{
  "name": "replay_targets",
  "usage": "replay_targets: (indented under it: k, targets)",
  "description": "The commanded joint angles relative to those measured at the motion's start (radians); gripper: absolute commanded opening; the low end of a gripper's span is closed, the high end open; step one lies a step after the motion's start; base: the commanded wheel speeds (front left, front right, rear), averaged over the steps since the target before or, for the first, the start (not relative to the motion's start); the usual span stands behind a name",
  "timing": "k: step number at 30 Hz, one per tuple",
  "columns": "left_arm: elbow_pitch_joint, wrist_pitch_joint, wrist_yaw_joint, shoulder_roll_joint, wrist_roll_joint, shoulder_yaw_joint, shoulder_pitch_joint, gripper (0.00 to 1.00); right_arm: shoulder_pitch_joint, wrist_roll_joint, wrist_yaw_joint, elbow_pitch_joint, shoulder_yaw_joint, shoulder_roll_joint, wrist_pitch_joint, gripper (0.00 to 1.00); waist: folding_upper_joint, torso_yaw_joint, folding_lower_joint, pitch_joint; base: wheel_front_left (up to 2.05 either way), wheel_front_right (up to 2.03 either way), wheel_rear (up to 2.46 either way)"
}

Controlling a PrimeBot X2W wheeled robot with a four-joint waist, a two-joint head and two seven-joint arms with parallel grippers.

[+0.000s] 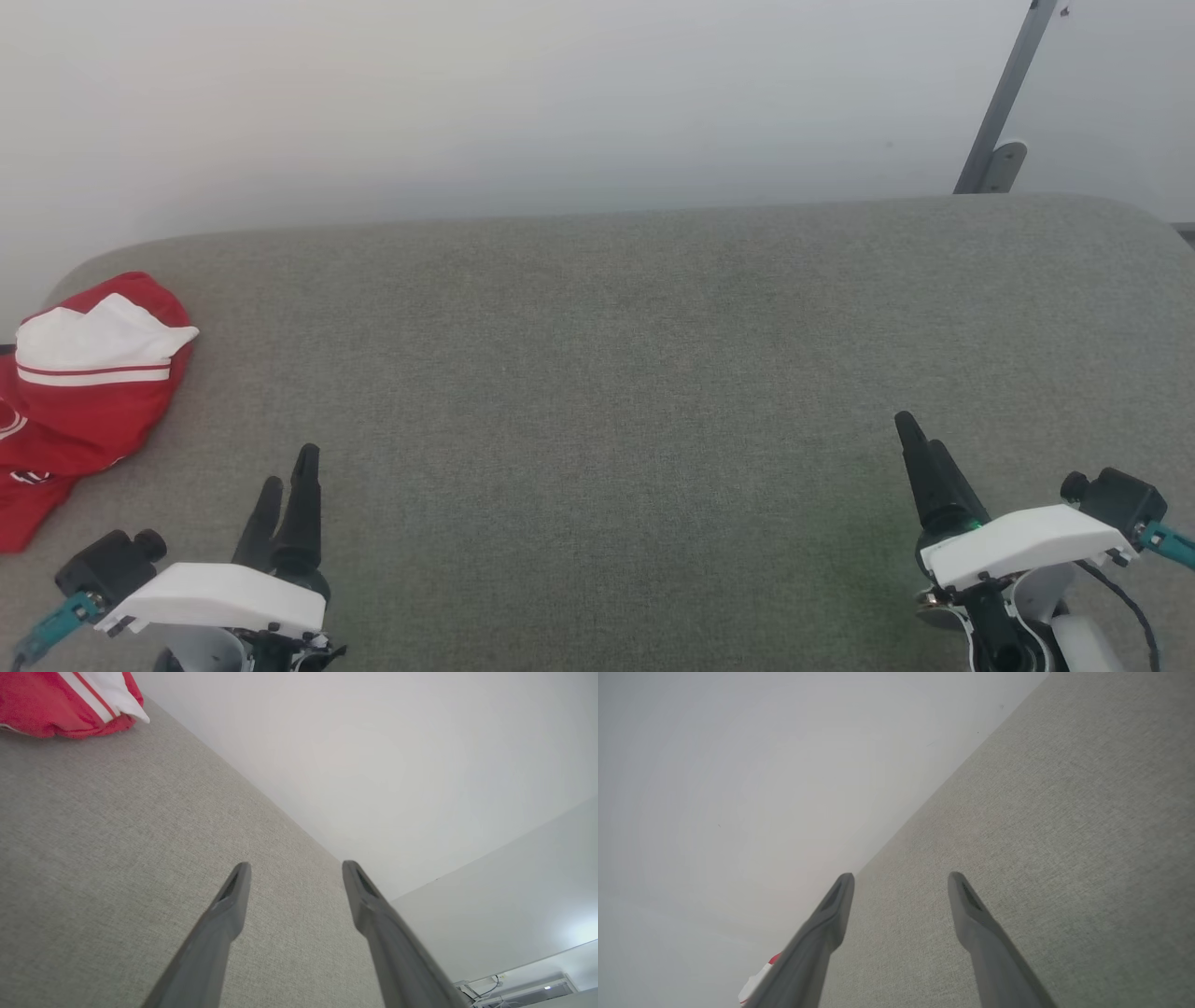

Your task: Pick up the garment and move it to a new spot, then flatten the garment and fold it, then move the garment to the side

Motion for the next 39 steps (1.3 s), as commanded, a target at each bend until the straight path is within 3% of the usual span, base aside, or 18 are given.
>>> replay_targets:
  k: [1, 10, 39]
  targets:
    - [-0.016, -0.009, 0.0, 0.013, 0.028, -0.001, -0.003, 1.0, -0.026, -0.025, 0.0, -0.013, 0.003, -0.008, -0.009, 1.0, 0.0, 0.0, 0.0, 0.0, 0.0, 0.0, 0.0]
    - [-0.023, -0.043, -0.03, 0.032, 0.155, 0.023, -0.001, 1.0, -0.029, -0.165, 0.0, -0.017, -0.005, -0.014, -0.024, 1.0, 0.0, -0.003, 0.0, 0.002, 0.0, 0.0, 0.0]
    - [-0.047, -0.121, -0.096, 0.04, 0.457, 0.076, 0.032, 1.0, -0.046, -0.444, 0.0, -0.013, -0.01, -0.021, -0.089, 1.0, 0.0, -0.01, 0.0, 0.001, 0.0, 0.0, 0.0]
